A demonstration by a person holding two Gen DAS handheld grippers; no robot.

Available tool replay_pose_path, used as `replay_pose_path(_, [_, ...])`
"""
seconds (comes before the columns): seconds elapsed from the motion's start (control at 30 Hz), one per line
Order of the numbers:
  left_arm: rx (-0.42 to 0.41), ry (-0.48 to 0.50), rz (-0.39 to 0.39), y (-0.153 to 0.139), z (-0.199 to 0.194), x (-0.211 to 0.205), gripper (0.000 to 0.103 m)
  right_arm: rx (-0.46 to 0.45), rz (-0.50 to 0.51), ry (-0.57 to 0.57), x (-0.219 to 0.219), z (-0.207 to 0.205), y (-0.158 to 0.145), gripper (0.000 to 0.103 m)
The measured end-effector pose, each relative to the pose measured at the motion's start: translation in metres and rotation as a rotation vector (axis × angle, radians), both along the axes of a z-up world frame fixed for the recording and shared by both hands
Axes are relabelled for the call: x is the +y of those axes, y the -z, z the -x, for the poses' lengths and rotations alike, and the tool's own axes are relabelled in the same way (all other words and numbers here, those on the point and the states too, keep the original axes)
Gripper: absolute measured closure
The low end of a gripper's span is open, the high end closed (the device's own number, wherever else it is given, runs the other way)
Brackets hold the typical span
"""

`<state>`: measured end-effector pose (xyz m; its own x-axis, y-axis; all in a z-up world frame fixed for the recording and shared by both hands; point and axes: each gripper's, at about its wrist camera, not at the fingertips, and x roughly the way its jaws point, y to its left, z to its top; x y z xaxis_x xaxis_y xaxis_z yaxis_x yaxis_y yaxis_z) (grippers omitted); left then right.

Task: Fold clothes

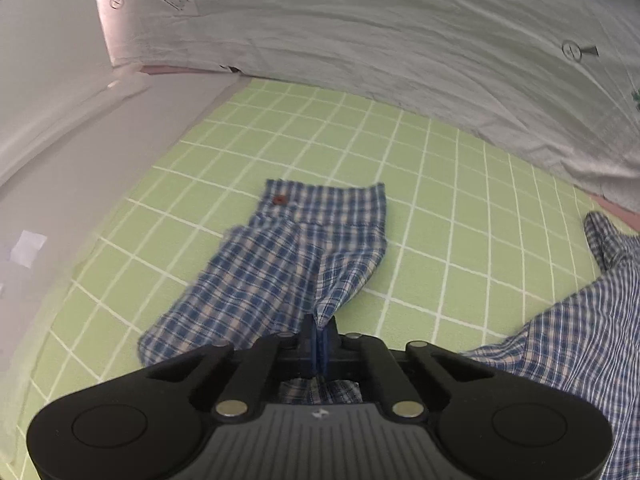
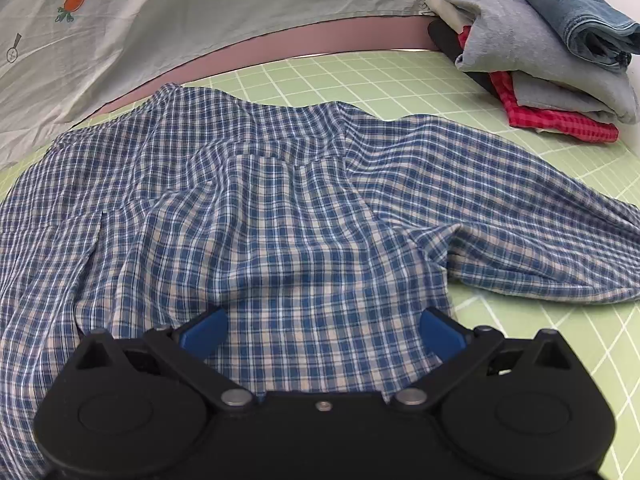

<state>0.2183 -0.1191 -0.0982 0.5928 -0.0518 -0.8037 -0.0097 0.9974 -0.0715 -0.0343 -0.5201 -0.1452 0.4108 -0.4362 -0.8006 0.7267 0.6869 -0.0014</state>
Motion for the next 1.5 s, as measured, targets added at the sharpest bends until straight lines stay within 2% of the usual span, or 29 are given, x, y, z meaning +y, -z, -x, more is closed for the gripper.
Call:
replay_pose_path(0.13, [-0.092,-0.104,0.063,-0.030,0.029,0.036,0.100,-0.004,0.005,-0.005,0.001,0.001,0.000,0.000])
replay_pose_path(0.23, [-0.106,-0.203,0.056,-0.039,0.062,0.066,0.100,-0.015,0.016,-0.010,0.002,0.003,0.001,0.000])
replay_pose_path(0.43, [0.049,-0.397,0.096,-0.010,0.120,0.114,0.095,-0.033,0.035,-0.011,0.005,0.005,0.002,0.000])
replay_pose_path(0.5, [0.079,-0.425,0.097,-0.003,0.137,0.121,0.087,-0.035,0.038,-0.012,0.005,0.006,0.003,0.000])
replay_pose_path(0.57, [0.087,-0.434,0.097,-0.002,0.148,0.123,0.085,-0.036,0.039,-0.013,0.005,0.006,0.003,0.000])
replay_pose_path(0.67, [0.088,-0.427,0.084,-0.007,0.150,0.121,0.070,-0.039,0.041,-0.015,0.005,0.007,0.003,0.000])
replay_pose_path(0.8, [0.047,-0.407,0.105,-0.021,0.149,0.118,0.059,-0.044,0.046,-0.015,0.006,0.007,0.003,0.000])
replay_pose_path(1.0, [-0.009,-0.437,0.244,-0.038,0.126,0.124,0.057,-0.049,0.053,-0.016,0.008,0.008,0.004,0.000])
replay_pose_path(1.3, [-0.057,-0.460,0.371,-0.048,0.095,0.116,0.055,-0.054,0.059,-0.011,0.009,0.008,0.005,0.000])
replay_pose_path(1.4, [-0.073,-0.494,0.378,-0.051,0.093,0.115,0.047,-0.054,0.059,-0.009,0.009,0.008,0.004,0.000])
replay_pose_path(1.5, [-0.076,-0.514,0.350,-0.053,0.090,0.115,0.038,-0.057,0.062,-0.007,0.010,0.009,0.005,0.000])
